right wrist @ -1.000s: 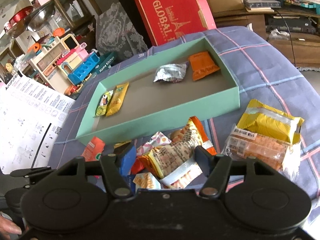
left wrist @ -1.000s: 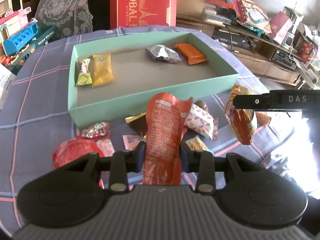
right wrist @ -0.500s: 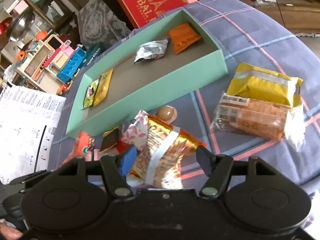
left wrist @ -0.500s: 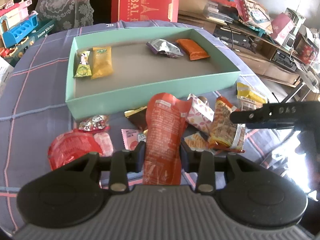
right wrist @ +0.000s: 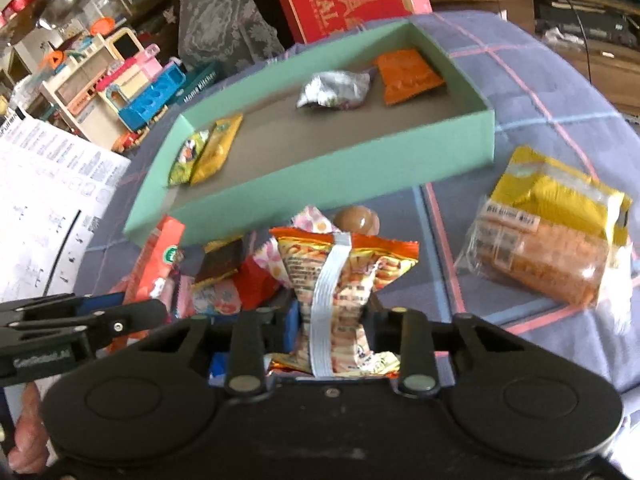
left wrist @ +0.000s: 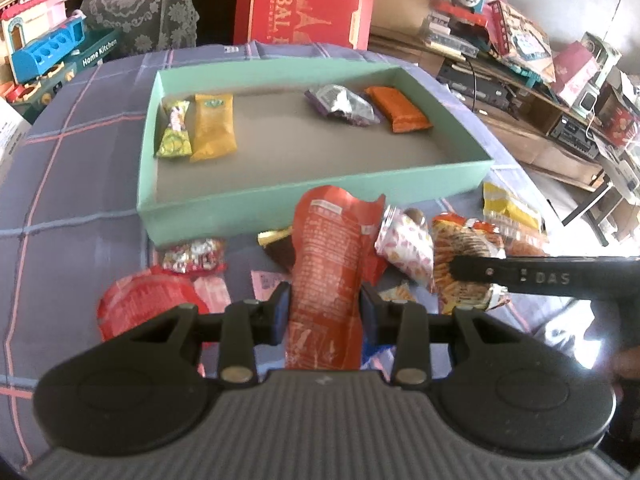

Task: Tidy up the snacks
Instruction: 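Carry both snacks into the green box and open both tools to release them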

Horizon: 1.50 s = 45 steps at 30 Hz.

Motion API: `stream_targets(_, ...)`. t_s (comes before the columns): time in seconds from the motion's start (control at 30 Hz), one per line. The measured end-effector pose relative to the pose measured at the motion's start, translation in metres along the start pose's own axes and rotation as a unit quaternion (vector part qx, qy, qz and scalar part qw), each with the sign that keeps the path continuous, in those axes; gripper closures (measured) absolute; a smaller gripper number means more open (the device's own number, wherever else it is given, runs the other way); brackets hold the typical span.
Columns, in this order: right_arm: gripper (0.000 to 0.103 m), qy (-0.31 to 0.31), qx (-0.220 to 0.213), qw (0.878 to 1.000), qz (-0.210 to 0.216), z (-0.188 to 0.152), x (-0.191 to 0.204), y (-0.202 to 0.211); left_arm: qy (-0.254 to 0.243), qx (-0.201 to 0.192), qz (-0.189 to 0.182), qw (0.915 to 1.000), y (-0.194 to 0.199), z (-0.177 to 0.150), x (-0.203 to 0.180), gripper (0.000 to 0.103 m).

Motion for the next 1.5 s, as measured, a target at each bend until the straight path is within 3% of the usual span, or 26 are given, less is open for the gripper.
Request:
stream_targets(0.37,0.073,-0.028,-0.045,0.998,0.029,0.043,-0.008,0.032,0.004,-0.037,-0.001,0.9993,0.012,0.037,0.0,0.068)
stream_targets(0.6,0.073,0.003,-0.067,0.997,0.047,0.098,0.018,0.025,0.021,-0.058,0.02,0.9979,0.005,0.09,0.022,0.067)
stream_targets(0.8,0.073,0.038,-0.073,0.995,0.05,0.152,0.06,-0.009,0.012,-0.057,0.045,0.9973,-0.026,0.138,0.043,0.067)
stream_targets(0.93,0.073,0.059,-0.063,0.995,0.046,0.182,0.086,-0.041,0.033,-0.044,0.052,0.9971,-0.057,0.163,0.066,0.067)
stream_targets(1.3,0.073,0.07,-0.016,0.997,0.028,0.213,0.102,-0.122,0.066,-0.011,0.061,0.9959,-0.127,0.185,0.107,0.066)
stream_targets(1.37,0.07,0.071,-0.011,0.997,0.032,0.215,0.103,-0.13,0.063,-0.013,0.063,0.9959,-0.132,0.185,0.109,0.06)
stream_targets(1.4,0.064,0.069,-0.011,0.997,0.031,0.216,0.104,-0.132,0.06,-0.015,0.068,0.9958,-0.134,0.185,0.108,0.044)
stream_targets(1.47,0.015,0.06,-0.018,0.997,0.036,0.218,0.102,-0.131,0.052,-0.022,0.073,0.9957,-0.134,0.184,0.107,0.016)
stream_targets(1.5,0.006,0.053,-0.028,0.998,0.036,0.219,0.1,-0.128,0.046,-0.029,0.077,0.9955,-0.133,0.184,0.105,0.009)
Point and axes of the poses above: each gripper's, at about its wrist camera, not at the fingertips, and y roughly against the way its jaws point, x to its left, z to its top, the point moved 6 cm from there along -y, roughly the way its jaws point, and after that the axes turned 12 degrees about -z, right-handed, at the moved point
